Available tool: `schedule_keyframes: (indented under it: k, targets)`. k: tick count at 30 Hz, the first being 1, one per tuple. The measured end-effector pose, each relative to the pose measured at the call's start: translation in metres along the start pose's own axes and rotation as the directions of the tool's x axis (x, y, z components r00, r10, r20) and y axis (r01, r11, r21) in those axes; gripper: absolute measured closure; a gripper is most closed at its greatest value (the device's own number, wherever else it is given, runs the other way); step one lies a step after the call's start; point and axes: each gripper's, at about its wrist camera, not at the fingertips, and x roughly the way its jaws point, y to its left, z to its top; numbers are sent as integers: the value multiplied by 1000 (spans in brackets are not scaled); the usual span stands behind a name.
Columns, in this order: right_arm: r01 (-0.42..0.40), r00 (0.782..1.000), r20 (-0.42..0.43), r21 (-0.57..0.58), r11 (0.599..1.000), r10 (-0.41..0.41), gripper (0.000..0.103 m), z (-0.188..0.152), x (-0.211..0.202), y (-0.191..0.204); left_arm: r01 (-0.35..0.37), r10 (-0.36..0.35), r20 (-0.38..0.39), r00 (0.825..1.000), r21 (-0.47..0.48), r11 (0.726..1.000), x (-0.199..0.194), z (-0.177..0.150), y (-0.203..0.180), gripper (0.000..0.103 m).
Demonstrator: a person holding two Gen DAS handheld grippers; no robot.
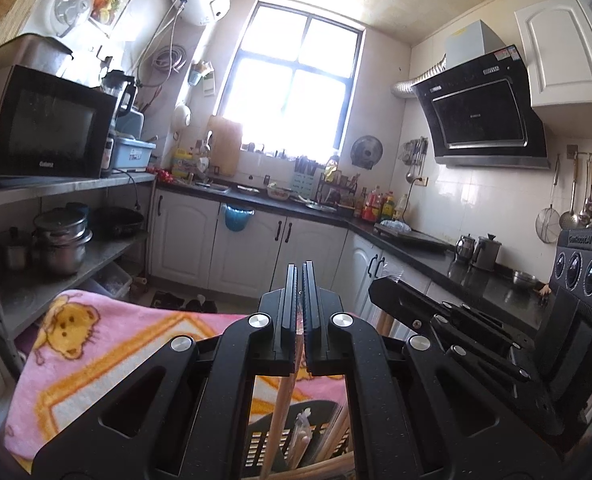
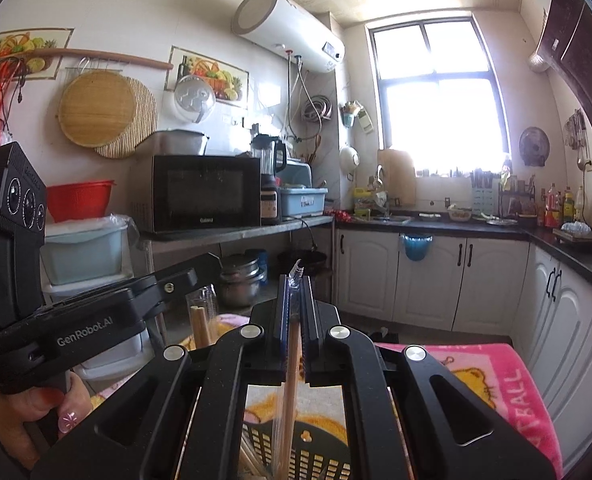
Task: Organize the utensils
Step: 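Lower the chopsticks into the caddy and open the left gripper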
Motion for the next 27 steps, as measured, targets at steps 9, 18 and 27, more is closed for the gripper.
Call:
schedule_keyframes:
  k: [9,18,27]
  targets:
    - [13,998,-55,15,1000,-12,98,-21,4,-3,-6,5,-62,998,-17,1000,13,-28,7,102]
    - [41,992,-118,47,998,-35,92,-34,-4,-12,-21,15,-145,989,-40,999,15,-45,13,102]
    - [64,985,-165,66,996,-52,82,-45,-19,-18,-31,21,-199,980,-49,998,5,-58,16,100]
